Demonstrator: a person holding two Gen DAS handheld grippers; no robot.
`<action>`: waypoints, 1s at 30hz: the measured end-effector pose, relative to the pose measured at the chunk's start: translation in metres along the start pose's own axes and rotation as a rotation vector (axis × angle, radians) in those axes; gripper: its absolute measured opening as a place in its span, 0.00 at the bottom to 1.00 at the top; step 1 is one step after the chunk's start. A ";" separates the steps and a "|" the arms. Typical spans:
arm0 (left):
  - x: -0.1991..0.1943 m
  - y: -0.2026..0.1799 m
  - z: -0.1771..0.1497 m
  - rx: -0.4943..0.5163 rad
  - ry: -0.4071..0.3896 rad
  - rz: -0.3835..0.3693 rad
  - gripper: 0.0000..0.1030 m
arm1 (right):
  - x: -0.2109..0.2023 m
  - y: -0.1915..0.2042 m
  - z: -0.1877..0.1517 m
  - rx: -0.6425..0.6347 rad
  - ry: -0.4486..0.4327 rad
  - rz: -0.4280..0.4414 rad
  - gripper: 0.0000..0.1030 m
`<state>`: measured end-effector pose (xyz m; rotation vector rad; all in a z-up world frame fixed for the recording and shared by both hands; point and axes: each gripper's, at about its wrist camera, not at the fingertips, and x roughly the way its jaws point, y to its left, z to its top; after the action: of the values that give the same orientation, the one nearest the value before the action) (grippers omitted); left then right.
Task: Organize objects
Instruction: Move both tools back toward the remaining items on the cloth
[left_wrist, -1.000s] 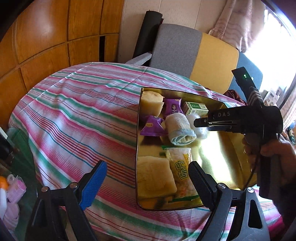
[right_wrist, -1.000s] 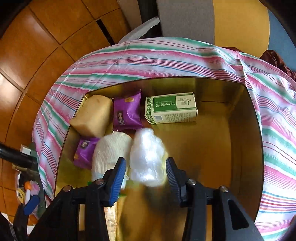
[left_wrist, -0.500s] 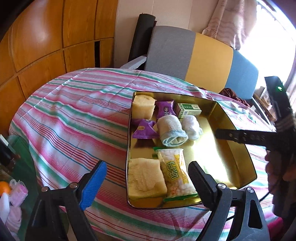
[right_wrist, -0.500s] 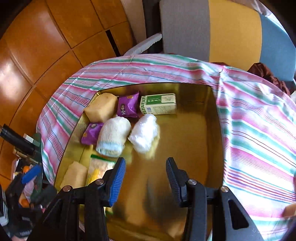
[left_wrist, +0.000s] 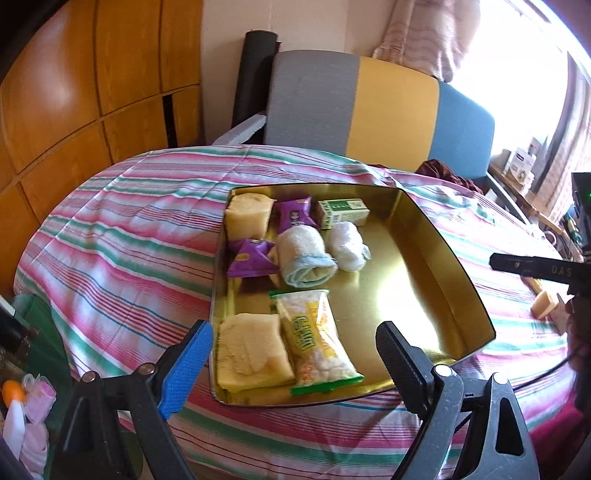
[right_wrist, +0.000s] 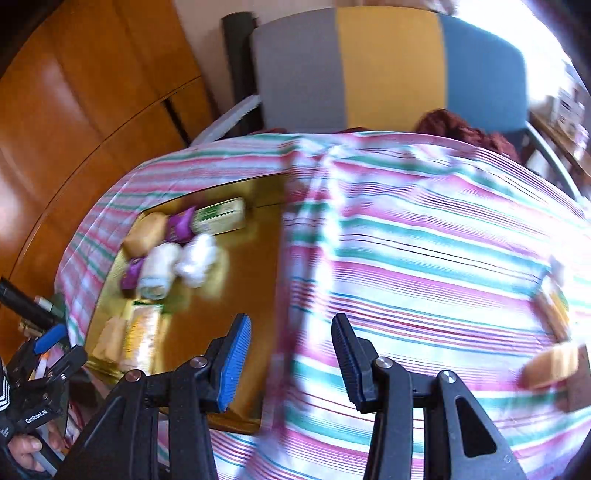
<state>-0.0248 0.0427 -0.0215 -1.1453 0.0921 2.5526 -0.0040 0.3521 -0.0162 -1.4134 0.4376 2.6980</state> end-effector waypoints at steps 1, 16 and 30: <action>0.001 -0.003 0.000 0.007 0.003 -0.003 0.88 | -0.003 -0.010 -0.001 0.018 -0.006 -0.013 0.45; 0.006 -0.055 -0.001 0.139 0.029 -0.047 0.88 | -0.051 -0.135 -0.020 0.278 -0.071 -0.164 0.45; 0.014 -0.106 0.005 0.240 0.035 -0.106 0.88 | -0.096 -0.230 -0.033 0.513 -0.163 -0.283 0.45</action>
<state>-0.0020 0.1472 -0.0196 -1.0728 0.3280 2.3537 0.1205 0.5698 -0.0065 -1.0172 0.7781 2.2323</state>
